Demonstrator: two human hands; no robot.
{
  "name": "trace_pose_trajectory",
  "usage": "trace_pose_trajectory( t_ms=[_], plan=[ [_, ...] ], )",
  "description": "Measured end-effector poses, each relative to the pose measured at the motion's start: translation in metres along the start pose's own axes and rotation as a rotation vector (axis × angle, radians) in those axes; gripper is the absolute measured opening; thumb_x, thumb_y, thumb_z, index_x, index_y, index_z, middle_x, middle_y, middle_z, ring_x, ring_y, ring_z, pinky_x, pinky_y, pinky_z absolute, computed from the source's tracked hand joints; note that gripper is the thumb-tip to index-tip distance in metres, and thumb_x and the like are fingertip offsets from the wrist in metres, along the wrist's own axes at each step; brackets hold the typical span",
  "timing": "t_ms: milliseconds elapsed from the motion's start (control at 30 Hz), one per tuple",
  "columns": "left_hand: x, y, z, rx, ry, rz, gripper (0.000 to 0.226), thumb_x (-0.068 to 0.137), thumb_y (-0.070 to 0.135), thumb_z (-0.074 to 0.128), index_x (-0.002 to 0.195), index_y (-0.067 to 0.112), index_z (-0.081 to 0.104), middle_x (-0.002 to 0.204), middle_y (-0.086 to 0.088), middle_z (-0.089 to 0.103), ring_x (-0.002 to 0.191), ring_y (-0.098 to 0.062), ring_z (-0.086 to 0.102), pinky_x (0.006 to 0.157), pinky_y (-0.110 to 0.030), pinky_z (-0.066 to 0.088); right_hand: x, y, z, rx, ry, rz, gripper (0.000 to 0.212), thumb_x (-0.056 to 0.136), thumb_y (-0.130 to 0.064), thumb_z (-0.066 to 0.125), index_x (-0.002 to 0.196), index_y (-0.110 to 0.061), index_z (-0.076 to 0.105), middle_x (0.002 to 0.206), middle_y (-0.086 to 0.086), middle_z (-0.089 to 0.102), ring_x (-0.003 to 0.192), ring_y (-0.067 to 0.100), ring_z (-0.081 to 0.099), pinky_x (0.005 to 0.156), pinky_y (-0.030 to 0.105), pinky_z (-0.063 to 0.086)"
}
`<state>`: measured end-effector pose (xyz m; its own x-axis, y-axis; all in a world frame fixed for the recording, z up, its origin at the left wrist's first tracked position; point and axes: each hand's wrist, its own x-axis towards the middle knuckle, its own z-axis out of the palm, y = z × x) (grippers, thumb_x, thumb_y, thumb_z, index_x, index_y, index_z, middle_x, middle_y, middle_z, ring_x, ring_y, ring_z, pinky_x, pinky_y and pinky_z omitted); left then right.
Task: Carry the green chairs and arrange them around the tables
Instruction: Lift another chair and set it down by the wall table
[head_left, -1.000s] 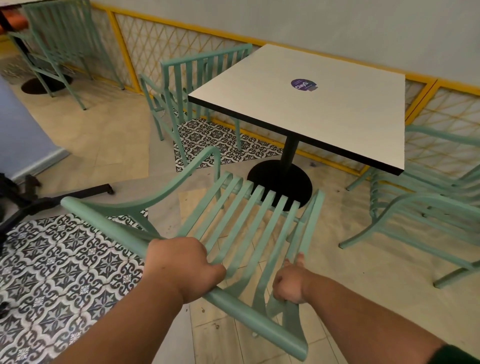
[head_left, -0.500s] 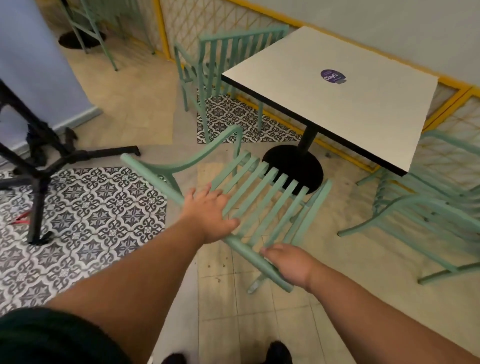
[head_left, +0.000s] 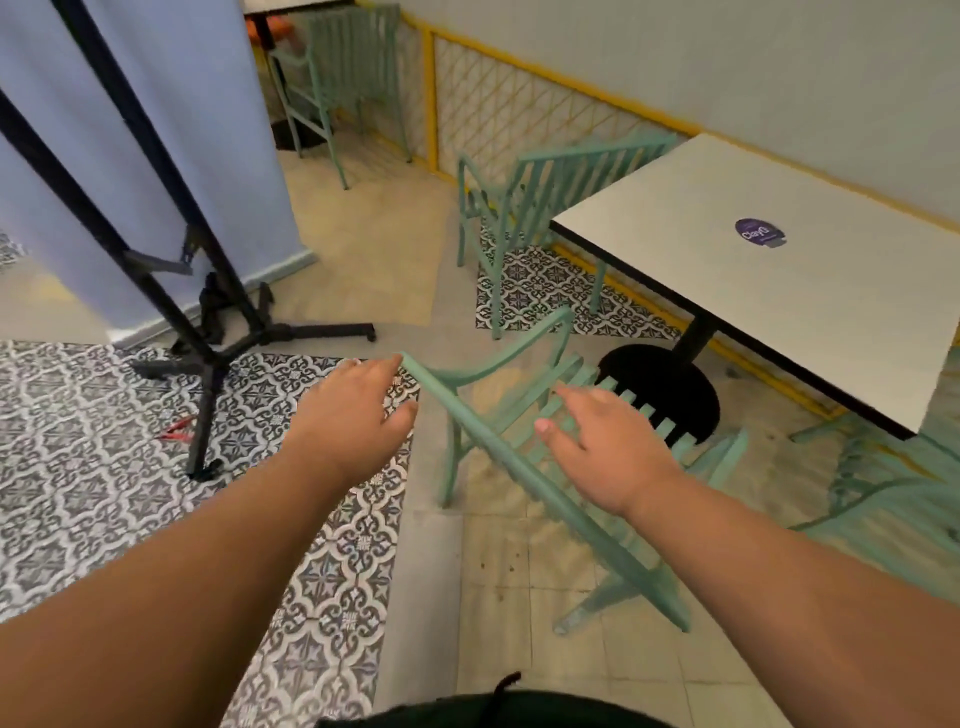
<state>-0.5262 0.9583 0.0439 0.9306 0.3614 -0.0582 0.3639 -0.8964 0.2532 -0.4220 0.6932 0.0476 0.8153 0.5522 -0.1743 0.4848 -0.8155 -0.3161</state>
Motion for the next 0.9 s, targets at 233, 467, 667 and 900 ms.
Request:
trace_pose_trajectory(
  t_ms=[233, 467, 667, 900],
  plan=[
    [0.044, -0.063, -0.048, 0.060, -0.031, 0.039, 0.069, 0.101, 0.054, 0.047, 0.161, 0.025, 0.031, 0.164, -0.004, 0.039, 0.154, -0.029, 0.029, 0.123, -0.050, 0.028, 0.048, -0.054, -0.003, -0.014, 0.041, 0.073, 0.060, 0.103, -0.055, 0.039, 0.150, -0.017, 0.046, 0.144, 0.012, 0.055, 0.134, 0.030, 0.048, 0.111, 0.042, 0.039],
    [0.105, -0.086, -0.057, 0.088, -0.096, 0.039, 0.068, 0.102, 0.058, 0.039, 0.162, 0.031, 0.025, 0.167, 0.001, 0.031, 0.156, -0.024, 0.023, 0.125, -0.049, 0.023, 0.120, -0.065, -0.010, -0.018, 0.045, 0.085, 0.064, 0.102, -0.057, 0.040, 0.153, -0.017, 0.042, 0.146, 0.013, 0.054, 0.136, 0.030, 0.047, 0.114, 0.045, 0.038],
    [0.162, -0.111, -0.062, 0.088, -0.119, 0.017, 0.069, 0.100, 0.059, 0.041, 0.162, 0.031, 0.025, 0.166, 0.002, 0.034, 0.155, -0.025, 0.025, 0.124, -0.051, 0.026, 0.192, -0.069, -0.020, -0.065, 0.020, 0.116, 0.059, 0.101, -0.056, 0.042, 0.139, -0.013, 0.053, 0.136, 0.015, 0.060, 0.130, 0.032, 0.051, 0.109, 0.047, 0.041],
    [0.252, -0.164, -0.086, 0.112, -0.120, 0.056, 0.070, 0.099, 0.059, 0.037, 0.162, 0.030, 0.025, 0.165, 0.001, 0.036, 0.154, -0.024, 0.026, 0.122, -0.051, 0.029, 0.284, -0.101, -0.035, -0.069, 0.083, 0.143, 0.059, 0.102, -0.055, 0.042, 0.145, -0.016, 0.049, 0.140, 0.013, 0.059, 0.132, 0.032, 0.051, 0.111, 0.046, 0.040]
  ],
)
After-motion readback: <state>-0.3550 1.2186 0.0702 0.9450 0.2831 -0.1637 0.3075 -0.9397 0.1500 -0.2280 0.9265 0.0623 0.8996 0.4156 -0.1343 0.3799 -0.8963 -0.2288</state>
